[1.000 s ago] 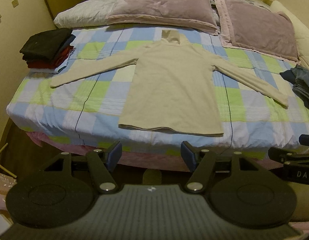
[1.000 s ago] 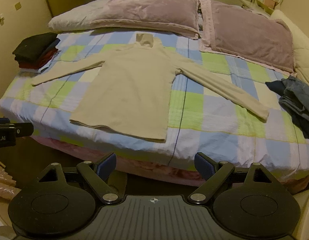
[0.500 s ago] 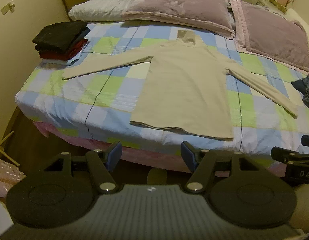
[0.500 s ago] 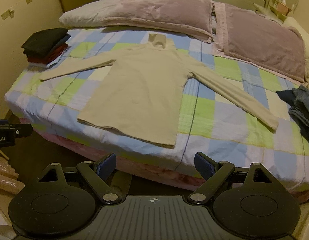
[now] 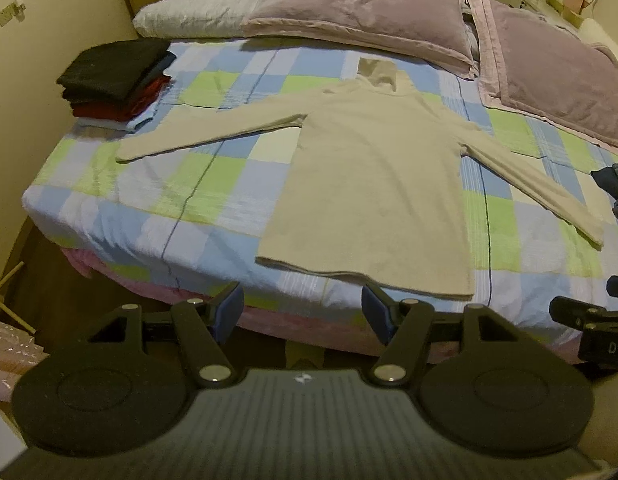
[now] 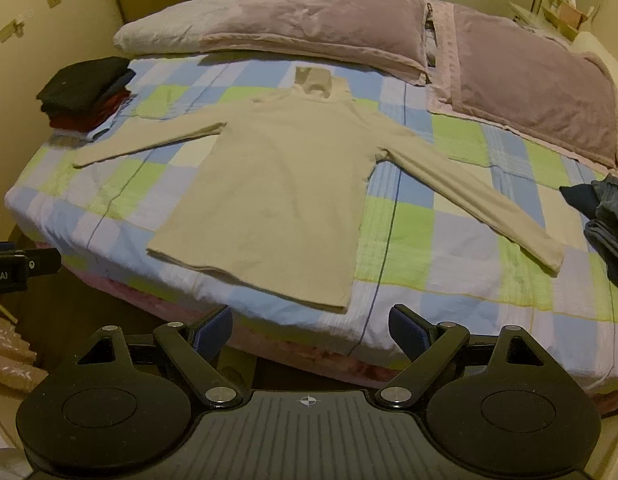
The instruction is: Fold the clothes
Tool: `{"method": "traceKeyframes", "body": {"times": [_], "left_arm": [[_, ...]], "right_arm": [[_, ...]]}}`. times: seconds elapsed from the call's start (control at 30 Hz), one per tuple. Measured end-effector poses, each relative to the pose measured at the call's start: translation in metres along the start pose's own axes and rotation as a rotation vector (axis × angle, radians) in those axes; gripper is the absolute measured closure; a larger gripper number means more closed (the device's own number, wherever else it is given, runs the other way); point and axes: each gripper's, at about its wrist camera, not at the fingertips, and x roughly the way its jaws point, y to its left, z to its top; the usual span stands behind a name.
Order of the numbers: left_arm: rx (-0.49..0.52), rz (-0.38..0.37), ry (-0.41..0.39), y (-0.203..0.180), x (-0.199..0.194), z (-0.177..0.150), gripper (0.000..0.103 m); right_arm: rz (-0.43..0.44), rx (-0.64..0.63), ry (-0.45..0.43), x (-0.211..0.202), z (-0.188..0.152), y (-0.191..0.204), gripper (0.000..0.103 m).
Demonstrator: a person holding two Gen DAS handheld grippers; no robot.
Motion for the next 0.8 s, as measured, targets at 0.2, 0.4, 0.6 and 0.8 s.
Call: {"method": "traceKeyframes", "body": {"times": [0.2,0.4,0.6,0.8], "left_arm": [[-0.017,-0.047,0.016,0.004,0.041,0.045,0.041],[-0.047,-0.092,-0.019,0.035,0.09,0.118,0.041],[-0.137,-0.136,-0.037,0.091,0.153,0.195,0.041],[-0.374,-0.186,0.0,0.171,0.236,0.232,0.041]], "right_arm": [[-0.021,0.045,-0.001,0.028,0.035,-0.014,0.015],[-0.06,0.186,-0.052,0.061,0.098,-0.033,0.015],[-0.02,0.364,-0.083,0.104,0.161,-0.048,0.015],[0.041,0.607,0.011,0.173,0.202,-0.072,0.015]]}}
